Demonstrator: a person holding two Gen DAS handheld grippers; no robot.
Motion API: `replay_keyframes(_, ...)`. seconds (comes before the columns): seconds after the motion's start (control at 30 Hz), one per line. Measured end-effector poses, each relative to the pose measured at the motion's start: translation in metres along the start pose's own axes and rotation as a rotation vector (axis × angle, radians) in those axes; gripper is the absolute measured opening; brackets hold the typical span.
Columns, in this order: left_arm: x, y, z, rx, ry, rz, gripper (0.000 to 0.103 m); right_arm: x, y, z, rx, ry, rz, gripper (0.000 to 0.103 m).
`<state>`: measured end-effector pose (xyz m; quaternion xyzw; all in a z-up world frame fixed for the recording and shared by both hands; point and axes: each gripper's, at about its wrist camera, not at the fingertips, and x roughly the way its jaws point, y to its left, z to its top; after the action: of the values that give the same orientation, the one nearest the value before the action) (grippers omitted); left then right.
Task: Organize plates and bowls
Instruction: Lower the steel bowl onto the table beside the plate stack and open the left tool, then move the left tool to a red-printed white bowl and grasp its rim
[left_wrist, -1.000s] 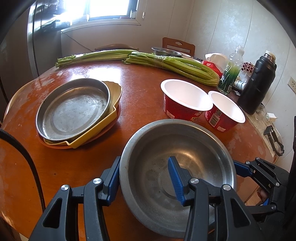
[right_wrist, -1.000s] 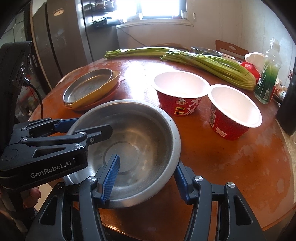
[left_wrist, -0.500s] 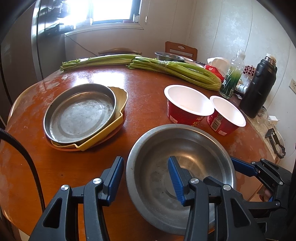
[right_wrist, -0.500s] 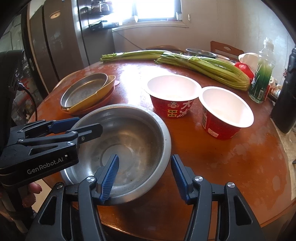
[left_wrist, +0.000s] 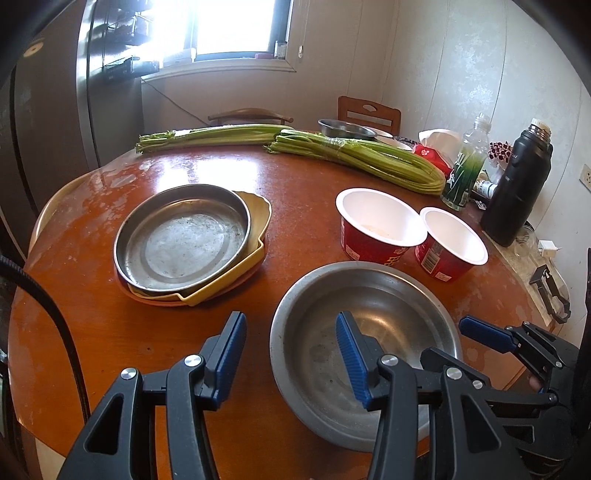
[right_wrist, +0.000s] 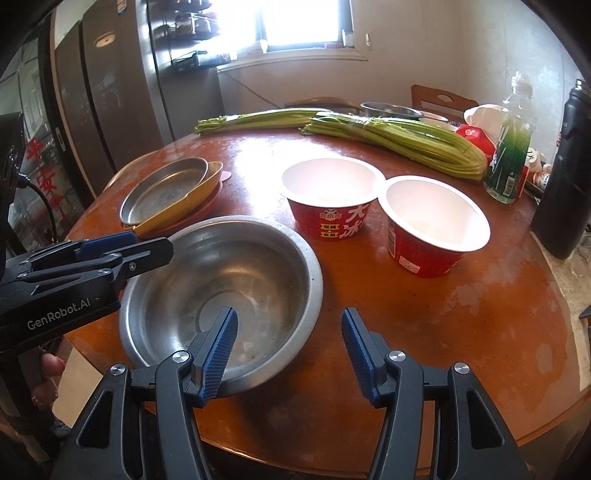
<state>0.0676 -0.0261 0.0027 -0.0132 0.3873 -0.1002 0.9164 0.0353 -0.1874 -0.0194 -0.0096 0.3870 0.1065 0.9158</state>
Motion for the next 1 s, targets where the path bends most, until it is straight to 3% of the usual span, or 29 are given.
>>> replay_keyframes(0.43,-0.01,-0.036,0.007,0.048,-0.01,-0.01,0.051,-0.018,-0.031,-0.005,0.05,-0.037,-0.002,0.06)
replay_keyframes(1.0,0.012,-0.115,0.038,0.149,0.011,-0.149,0.051,-0.038,-0.105,0.001,0.162,-0.083,-0.104,0.061)
